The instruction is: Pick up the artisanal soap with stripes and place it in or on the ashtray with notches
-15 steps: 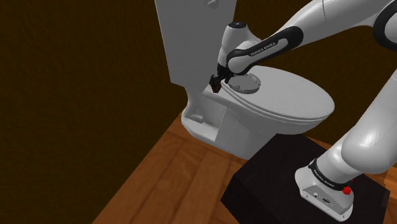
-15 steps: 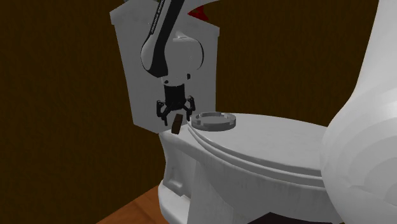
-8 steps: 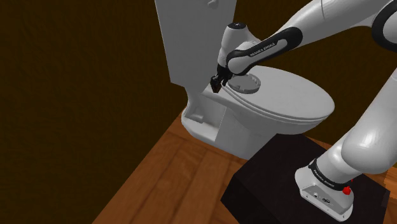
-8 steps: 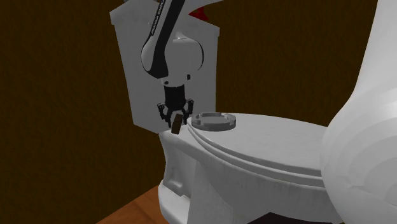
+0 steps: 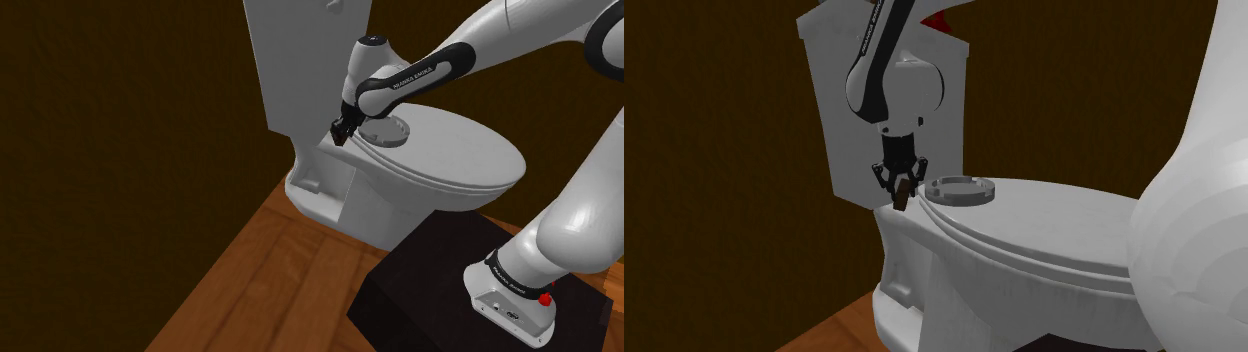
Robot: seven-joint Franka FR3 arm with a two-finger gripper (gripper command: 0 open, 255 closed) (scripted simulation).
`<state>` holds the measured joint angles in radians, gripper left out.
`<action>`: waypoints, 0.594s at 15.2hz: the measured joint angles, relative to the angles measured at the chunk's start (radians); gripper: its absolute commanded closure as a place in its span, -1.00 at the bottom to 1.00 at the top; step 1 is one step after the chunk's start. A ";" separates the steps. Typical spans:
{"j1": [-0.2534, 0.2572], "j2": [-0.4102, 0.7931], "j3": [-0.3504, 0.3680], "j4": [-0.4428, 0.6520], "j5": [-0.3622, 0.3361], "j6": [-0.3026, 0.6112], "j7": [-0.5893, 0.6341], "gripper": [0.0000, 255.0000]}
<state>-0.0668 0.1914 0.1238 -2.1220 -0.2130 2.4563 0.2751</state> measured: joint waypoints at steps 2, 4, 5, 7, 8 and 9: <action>-0.001 -0.003 0.000 0.001 0.002 -0.005 -0.003 1.00; -0.001 -0.016 0.002 0.011 0.009 -0.026 -0.008 1.00; -0.001 -0.025 0.003 0.014 0.012 -0.037 -0.011 1.00; -0.002 -0.037 0.005 0.021 0.018 -0.057 -0.018 1.00; -0.002 -0.044 0.006 0.028 0.022 -0.070 -0.021 1.00; -0.004 -0.054 0.006 0.034 0.027 -0.085 -0.027 1.00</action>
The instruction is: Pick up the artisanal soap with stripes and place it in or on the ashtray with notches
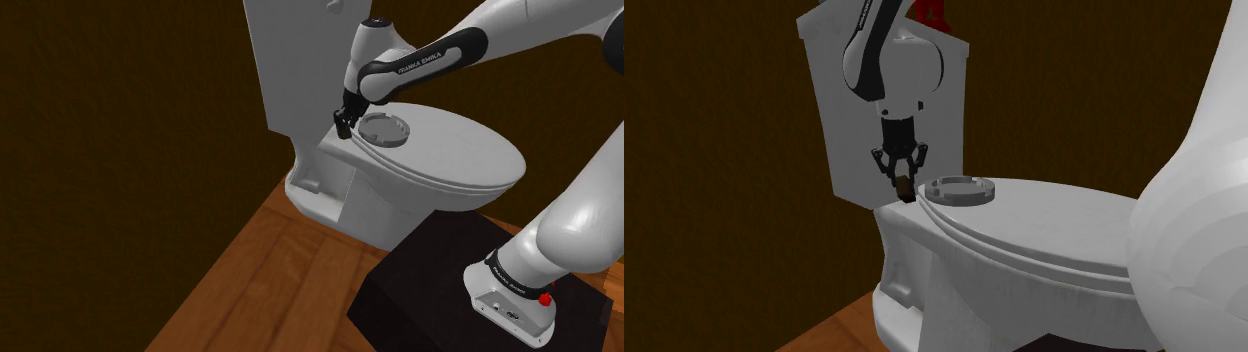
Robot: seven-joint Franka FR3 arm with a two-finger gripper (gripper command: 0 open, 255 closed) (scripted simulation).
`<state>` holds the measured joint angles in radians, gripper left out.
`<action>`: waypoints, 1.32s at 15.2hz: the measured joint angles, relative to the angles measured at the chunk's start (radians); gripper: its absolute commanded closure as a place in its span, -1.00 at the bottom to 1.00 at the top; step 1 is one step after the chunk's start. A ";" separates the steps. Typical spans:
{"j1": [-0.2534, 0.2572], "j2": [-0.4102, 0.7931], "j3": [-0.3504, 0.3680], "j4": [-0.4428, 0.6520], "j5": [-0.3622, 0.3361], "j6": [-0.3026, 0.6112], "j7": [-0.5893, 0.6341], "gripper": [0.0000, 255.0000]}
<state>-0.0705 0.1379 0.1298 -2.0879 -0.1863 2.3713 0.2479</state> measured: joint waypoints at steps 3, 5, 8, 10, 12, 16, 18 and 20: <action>0.000 -0.023 0.002 0.010 0.009 -0.032 -0.008 1.00; 0.000 -0.032 0.003 0.026 0.014 -0.057 -0.014 1.00; 0.000 -0.046 0.004 0.052 0.022 -0.096 -0.022 1.00; 0.000 -0.057 0.005 0.063 0.027 -0.119 -0.027 1.00; -0.001 -0.066 0.005 0.080 0.032 -0.143 -0.034 1.00; -0.001 -0.086 0.006 0.112 0.041 -0.195 -0.043 1.00; -0.005 -0.104 0.003 0.100 0.046 -0.199 -0.054 1.00; -0.021 -0.154 -0.011 0.049 0.058 -0.195 -0.088 1.00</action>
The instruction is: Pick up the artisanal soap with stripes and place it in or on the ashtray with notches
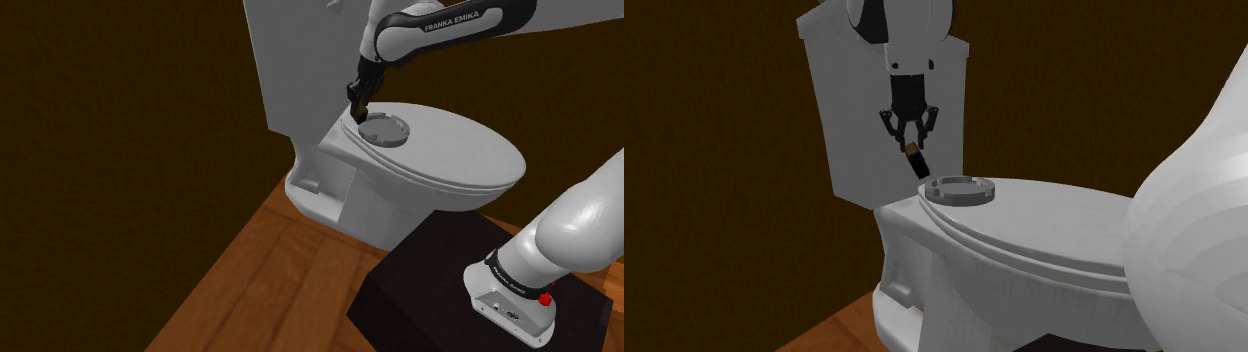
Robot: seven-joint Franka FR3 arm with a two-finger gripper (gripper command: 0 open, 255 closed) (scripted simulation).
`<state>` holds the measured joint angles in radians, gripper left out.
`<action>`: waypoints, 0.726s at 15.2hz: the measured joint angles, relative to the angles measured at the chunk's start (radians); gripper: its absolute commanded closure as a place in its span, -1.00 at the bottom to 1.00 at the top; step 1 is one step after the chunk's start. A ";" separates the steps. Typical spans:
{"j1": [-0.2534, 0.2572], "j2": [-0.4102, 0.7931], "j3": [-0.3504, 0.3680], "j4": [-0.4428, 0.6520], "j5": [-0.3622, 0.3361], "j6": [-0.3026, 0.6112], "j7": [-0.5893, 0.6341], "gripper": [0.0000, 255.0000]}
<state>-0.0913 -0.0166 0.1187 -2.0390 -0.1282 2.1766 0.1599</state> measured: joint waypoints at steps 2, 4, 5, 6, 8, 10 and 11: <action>-0.017 -0.044 -0.019 -0.048 0.011 0.009 -0.040 1.00; -0.033 -0.101 -0.040 -0.106 0.021 0.014 -0.082 1.00; -0.040 -0.127 -0.050 -0.127 0.026 0.009 -0.102 1.00; -0.050 -0.147 -0.065 -0.149 0.030 0.015 -0.129 1.00; -0.066 -0.194 -0.092 -0.196 0.034 0.018 -0.174 1.00; -0.081 -0.233 -0.116 -0.233 0.037 0.019 -0.213 1.00; -0.082 -0.236 -0.119 -0.247 0.036 0.030 -0.217 1.00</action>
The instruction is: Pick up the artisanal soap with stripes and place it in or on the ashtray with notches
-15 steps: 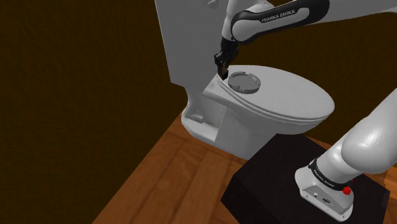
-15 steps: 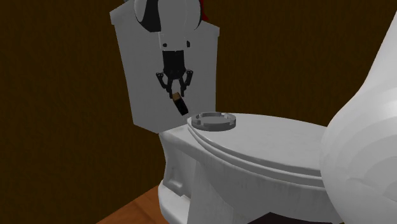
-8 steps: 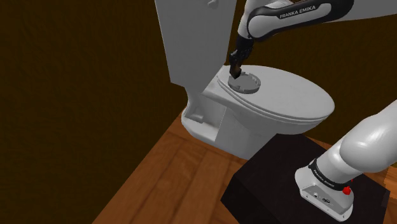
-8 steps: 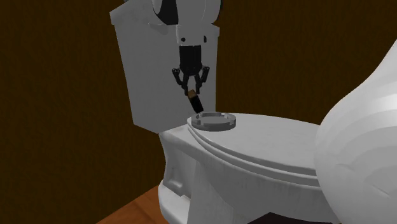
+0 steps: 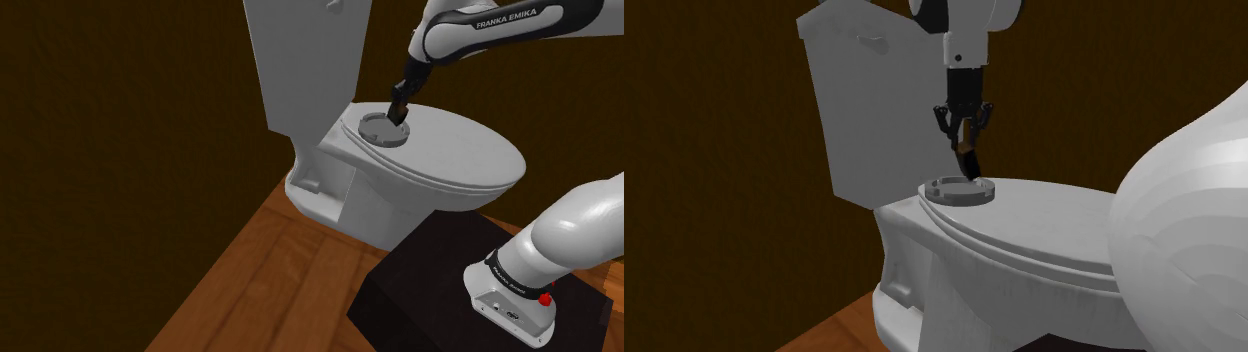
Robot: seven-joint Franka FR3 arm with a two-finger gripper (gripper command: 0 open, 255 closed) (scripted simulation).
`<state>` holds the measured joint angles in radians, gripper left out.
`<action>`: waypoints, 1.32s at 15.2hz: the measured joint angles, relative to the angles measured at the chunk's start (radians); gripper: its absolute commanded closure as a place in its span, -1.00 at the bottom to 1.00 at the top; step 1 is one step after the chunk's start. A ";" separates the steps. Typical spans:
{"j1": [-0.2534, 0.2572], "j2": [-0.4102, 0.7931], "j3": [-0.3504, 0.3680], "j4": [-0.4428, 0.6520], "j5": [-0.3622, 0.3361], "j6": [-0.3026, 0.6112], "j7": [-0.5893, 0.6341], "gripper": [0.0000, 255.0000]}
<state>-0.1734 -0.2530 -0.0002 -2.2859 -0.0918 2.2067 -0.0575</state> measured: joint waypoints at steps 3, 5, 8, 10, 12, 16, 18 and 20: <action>-0.002 0.004 -0.004 -0.034 -0.002 0.038 -0.003 1.00; -0.003 0.017 -0.004 -0.048 -0.004 0.065 -0.001 1.00; -0.003 0.022 -0.003 -0.069 -0.007 0.117 0.002 1.00; -0.004 0.040 -0.002 -0.081 -0.010 0.156 0.007 1.00; -0.009 0.053 -0.007 -0.096 -0.013 0.175 0.003 1.00; -0.008 0.068 -0.004 -0.120 -0.017 0.216 0.012 1.00; -0.009 0.067 -0.005 -0.127 -0.019 0.224 0.015 1.00; -0.009 0.067 -0.005 -0.127 -0.019 0.225 0.015 1.00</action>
<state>-0.1825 -0.1864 -0.0050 -2.4128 -0.1110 2.4313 -0.0426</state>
